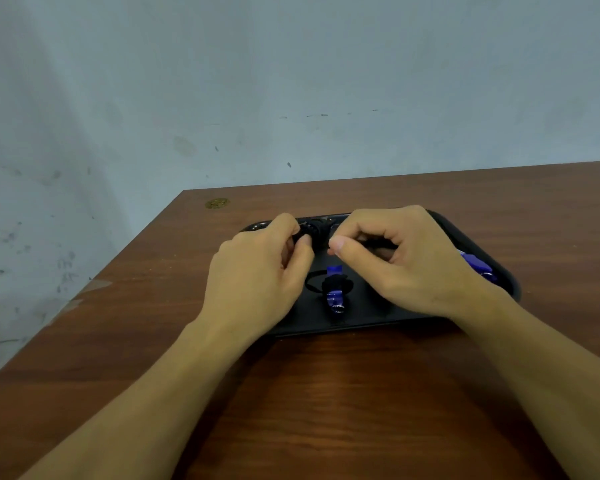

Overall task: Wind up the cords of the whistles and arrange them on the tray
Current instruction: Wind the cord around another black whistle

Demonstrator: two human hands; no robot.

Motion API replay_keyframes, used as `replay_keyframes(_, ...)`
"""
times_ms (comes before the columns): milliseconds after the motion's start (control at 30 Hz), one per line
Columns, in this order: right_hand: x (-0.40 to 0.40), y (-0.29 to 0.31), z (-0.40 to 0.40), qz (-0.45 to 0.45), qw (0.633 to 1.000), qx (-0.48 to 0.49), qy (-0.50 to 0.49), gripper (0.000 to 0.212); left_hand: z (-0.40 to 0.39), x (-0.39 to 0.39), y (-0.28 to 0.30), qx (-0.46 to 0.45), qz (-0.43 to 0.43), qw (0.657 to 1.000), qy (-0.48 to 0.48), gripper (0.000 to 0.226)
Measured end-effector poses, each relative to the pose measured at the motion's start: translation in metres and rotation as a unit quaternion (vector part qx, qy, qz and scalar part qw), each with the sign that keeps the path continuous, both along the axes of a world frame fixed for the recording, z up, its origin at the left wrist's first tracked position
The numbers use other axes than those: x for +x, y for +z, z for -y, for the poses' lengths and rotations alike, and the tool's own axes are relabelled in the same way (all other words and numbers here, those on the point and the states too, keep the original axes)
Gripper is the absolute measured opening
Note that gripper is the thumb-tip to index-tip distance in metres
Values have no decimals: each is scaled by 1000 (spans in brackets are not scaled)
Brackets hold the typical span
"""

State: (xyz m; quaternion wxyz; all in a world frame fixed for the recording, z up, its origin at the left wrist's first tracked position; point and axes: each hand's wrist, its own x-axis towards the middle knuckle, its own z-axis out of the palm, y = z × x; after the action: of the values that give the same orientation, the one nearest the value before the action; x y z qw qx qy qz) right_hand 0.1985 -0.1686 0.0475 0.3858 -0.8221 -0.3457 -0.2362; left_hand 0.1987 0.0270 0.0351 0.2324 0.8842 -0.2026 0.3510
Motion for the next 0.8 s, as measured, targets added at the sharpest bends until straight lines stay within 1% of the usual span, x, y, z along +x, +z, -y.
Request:
replay_keyframes(100,4,0,2,9,999,48,-1,18,1,-2,0,64,10,998,-17,21)
replay_keyframes(167,8,0,3,8,997,82,-9,20,2,-4,1,90,3,995,-52,17)
replay_keyframes(233,10,0,6,-24,992,124,-10,21,4,-8,1,98,-3,989,-108,16)
replay_keyframes(300,12,1,9,-68,985,160,-6,22,6,-11,3,84,-9,985,-149,15)
replay_keyframes(367,13,2,12,-114,974,193,-1,27,6,-13,3,56,-14,985,-165,12)
replay_keyframes(467,16,2,15,-180,947,264,22,31,8,-13,2,-8,-12,983,-181,9)
replay_keyframes(567,17,0,13,-207,938,275,36,33,9,-13,-1,-69,-36,975,-208,10)
replay_keyframes(667,16,-3,5,-212,942,255,55,32,11,-14,-4,-144,-107,952,-248,12)
replay_keyframes(800,14,-8,-3,-163,955,242,49,30,12,-11,-2,-280,-172,899,-288,13)
